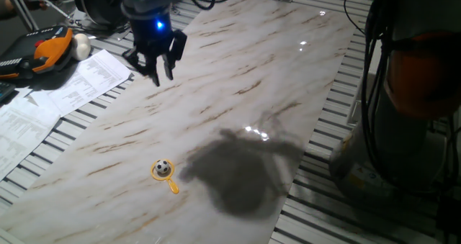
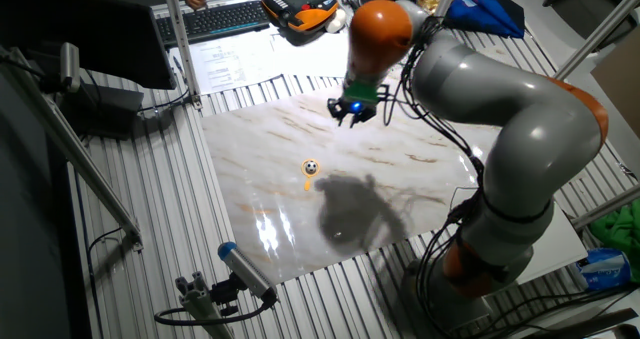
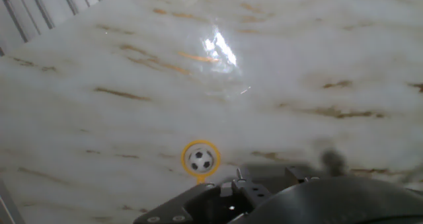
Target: Remove the bubble ring from the ball
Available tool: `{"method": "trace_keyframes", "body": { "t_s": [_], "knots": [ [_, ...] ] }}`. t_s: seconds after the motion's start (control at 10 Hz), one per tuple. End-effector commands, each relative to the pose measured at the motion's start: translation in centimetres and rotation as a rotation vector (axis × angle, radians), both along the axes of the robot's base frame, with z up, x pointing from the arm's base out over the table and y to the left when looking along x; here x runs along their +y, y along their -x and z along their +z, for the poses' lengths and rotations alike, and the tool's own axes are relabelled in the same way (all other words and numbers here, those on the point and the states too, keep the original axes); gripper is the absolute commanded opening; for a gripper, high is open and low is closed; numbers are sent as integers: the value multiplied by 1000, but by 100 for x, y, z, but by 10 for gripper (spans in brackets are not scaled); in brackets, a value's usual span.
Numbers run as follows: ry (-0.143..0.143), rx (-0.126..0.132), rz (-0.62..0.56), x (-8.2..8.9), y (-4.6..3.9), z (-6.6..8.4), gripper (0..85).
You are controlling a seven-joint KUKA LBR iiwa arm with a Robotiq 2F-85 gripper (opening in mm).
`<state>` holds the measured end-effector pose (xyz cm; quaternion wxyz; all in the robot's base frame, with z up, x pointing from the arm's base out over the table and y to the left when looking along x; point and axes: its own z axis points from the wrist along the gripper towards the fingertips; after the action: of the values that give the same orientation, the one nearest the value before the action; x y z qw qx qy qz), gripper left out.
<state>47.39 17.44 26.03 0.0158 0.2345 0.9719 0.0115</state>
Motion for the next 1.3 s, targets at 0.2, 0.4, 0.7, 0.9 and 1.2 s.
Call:
{"method": "trace_keyframes", "body": {
  "t_s": [0.2,0.4,0.7,0.9,1.2],
  "knots": [
    [-9,-19,-42,375,54,-93,340],
    [-5,-31,-60,479,69,-142,340],
    [-26,-45,-67,476,57,-243,340],
    [-31,-36,-78,489,77,-239,340],
    [-9,-45,-91,508,128,-253,340]
  ]
}}
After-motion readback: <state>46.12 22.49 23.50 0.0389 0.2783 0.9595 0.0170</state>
